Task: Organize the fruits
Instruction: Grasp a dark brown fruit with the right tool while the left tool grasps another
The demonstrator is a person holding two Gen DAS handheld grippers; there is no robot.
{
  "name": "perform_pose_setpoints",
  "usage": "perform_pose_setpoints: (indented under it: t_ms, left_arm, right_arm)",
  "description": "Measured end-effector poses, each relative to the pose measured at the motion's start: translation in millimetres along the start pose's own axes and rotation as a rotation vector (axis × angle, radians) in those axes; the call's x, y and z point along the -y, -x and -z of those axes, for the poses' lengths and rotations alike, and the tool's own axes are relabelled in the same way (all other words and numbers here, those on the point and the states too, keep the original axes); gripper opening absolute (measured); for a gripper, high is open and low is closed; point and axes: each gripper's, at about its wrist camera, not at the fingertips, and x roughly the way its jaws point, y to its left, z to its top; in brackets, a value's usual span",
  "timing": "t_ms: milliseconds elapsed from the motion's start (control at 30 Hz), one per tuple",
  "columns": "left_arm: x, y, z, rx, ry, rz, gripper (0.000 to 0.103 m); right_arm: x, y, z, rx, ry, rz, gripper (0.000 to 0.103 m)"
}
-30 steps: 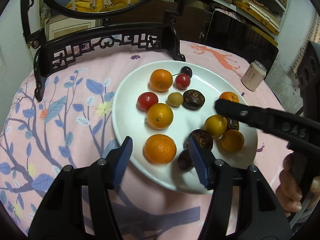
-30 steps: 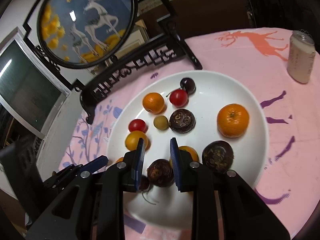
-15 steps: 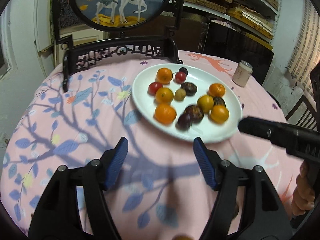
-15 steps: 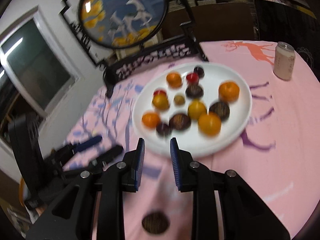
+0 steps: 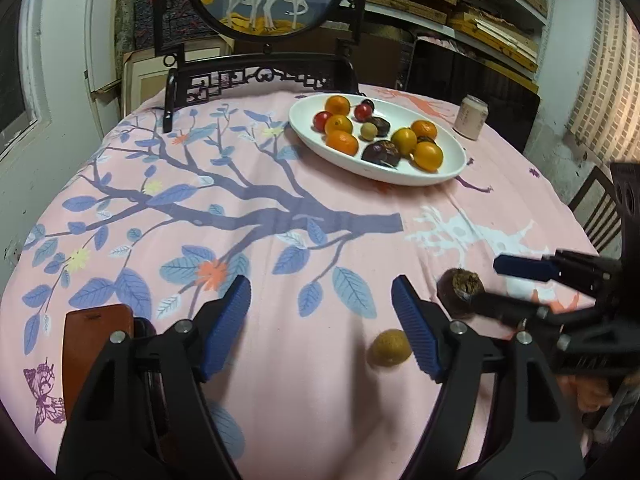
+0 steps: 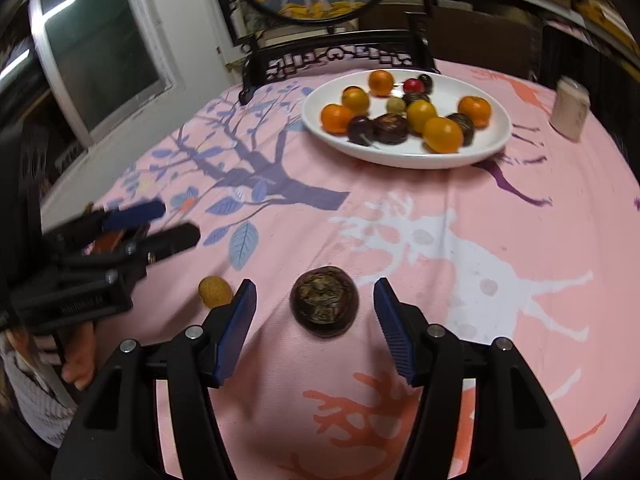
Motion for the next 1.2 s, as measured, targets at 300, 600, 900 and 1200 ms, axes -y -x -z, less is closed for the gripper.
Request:
perform_pose_setpoints:
  t_ms: [300, 600, 900, 1200]
  left_arm:
    - [-9.6, -2.3, -3.0, -0.017, 0.054, -0.008, 0.085]
    - [-0.9, -1.8, -0.8, -0.014, 0.006, -0.003, 0.085]
    - [36.9, -4.4, 13.6, -0.043, -0.193, 0.041, 0.085]
    - [47.7, -13.1, 20.4, -0.094, -0.243, 0.070, 0.065]
  right_arm:
    - [3.5, -17.0, 4.7, -0.031, 0.001, 0.054, 0.062]
    - [2.9, -22.9, 6.8, -0.044, -0.002, 0.041, 0.043]
    - [43.0, -2.0, -3.0, 0.035, -0.168, 0.076, 0.042]
    - [49.3, -1.3, -3.4, 0.026, -0.199, 0.045, 0.042]
